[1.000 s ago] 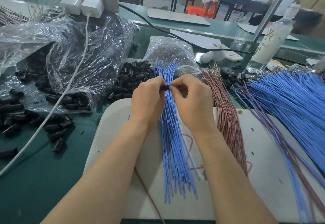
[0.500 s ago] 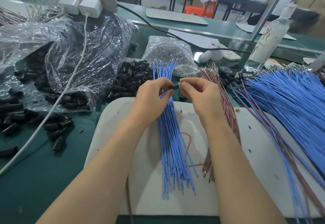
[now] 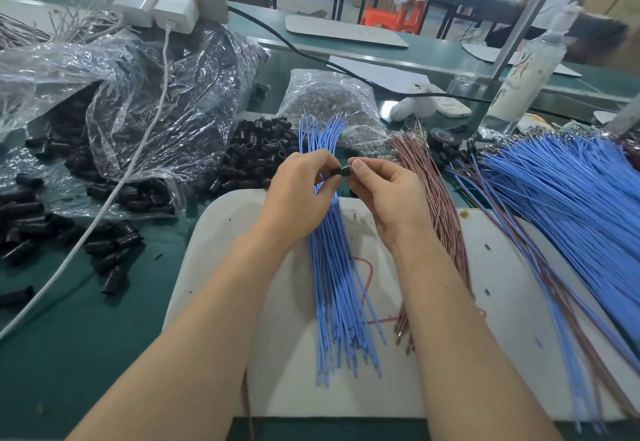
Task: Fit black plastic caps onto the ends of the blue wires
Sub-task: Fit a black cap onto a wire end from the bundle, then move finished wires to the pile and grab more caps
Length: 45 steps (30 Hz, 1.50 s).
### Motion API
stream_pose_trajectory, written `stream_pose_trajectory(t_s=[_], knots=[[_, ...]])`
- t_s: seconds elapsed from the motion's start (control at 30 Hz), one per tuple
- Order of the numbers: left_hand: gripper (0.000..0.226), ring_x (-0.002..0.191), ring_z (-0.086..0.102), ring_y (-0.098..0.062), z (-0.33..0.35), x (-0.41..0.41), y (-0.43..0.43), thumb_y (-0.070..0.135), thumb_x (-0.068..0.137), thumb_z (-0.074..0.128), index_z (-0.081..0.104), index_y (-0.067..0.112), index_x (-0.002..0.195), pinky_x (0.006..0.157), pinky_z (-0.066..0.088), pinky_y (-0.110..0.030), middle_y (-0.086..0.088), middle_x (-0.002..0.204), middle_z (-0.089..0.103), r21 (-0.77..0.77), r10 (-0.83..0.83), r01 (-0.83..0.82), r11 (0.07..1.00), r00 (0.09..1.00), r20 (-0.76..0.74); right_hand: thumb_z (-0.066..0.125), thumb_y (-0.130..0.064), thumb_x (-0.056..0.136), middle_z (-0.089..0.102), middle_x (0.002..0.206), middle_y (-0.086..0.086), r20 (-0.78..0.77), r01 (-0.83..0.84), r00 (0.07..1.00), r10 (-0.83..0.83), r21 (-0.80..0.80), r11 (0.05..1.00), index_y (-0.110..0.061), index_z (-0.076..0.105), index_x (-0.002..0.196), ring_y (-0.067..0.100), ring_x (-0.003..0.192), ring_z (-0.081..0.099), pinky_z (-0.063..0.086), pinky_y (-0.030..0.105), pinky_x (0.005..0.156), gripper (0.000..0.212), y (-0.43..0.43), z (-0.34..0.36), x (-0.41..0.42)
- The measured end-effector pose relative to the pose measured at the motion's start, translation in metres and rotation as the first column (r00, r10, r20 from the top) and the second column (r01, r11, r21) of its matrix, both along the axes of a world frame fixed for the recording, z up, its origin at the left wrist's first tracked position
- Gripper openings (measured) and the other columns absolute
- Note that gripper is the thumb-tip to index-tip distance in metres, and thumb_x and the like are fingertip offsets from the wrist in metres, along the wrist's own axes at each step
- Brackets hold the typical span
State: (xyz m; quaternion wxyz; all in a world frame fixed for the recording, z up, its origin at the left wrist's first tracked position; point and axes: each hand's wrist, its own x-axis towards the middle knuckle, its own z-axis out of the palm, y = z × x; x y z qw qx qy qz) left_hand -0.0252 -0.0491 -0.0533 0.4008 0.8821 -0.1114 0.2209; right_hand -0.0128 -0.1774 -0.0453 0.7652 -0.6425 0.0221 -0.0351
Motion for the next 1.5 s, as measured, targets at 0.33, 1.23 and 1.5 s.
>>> stream_pose_trajectory(t_s=[0.33, 1.23, 1.5], knots=[[0.008, 0.067, 0.056, 0.005, 0.032, -0.002, 0.002, 0.015, 0.088, 0.064, 0.066, 0.012, 0.096, 0.069, 0.044, -0.013, 0.015, 0.075, 0.061, -0.206, 0.01, -0.015, 0.978, 1.0, -0.025, 0.051, -0.026, 0.098, 0.067, 0.107, 0.007, -0.02, -0.106, 0.994, 0.109, 0.135, 0.985, -0.015, 0.055, 0.126, 0.016, 0.099, 0.062, 0.049, 0.03, 0.092, 0.031, 0.017, 0.013, -0.01], [0.007, 0.099, 0.064, -0.034, 0.015, 0.057, -0.231, 0.016, 0.087, 0.058, 0.06, 0.011, 0.091, 0.091, 0.052, -0.049, -0.016, 0.097, 0.067, -0.573, -0.358, 0.028, 0.819, 0.805, -0.472, 0.057, -0.027, 0.093, 0.062, 0.117, 0.012, 0.029, 0.208, 0.856, -0.516, -0.933, 0.293, -0.012, 0.052, 0.119, 0.031, 0.111, 0.054, 0.041, 0.036, 0.084, 0.03, -0.19, 0.004, -0.042], [0.014, 0.054, 0.056, 0.003, 0.05, 0.042, -0.154, 0.015, 0.09, 0.056, 0.058, 0.025, 0.08, 0.063, 0.049, -0.022, 0.005, 0.076, 0.063, -0.671, -0.283, 0.019, 0.742, 0.915, -0.287, 0.061, -0.032, 0.09, 0.065, 0.109, 0.011, 0.079, 0.166, 0.972, -0.223, -0.899, 0.405, -0.013, 0.057, 0.111, 0.03, 0.106, 0.058, 0.046, 0.036, 0.087, 0.029, -0.107, 0.029, -0.028]])
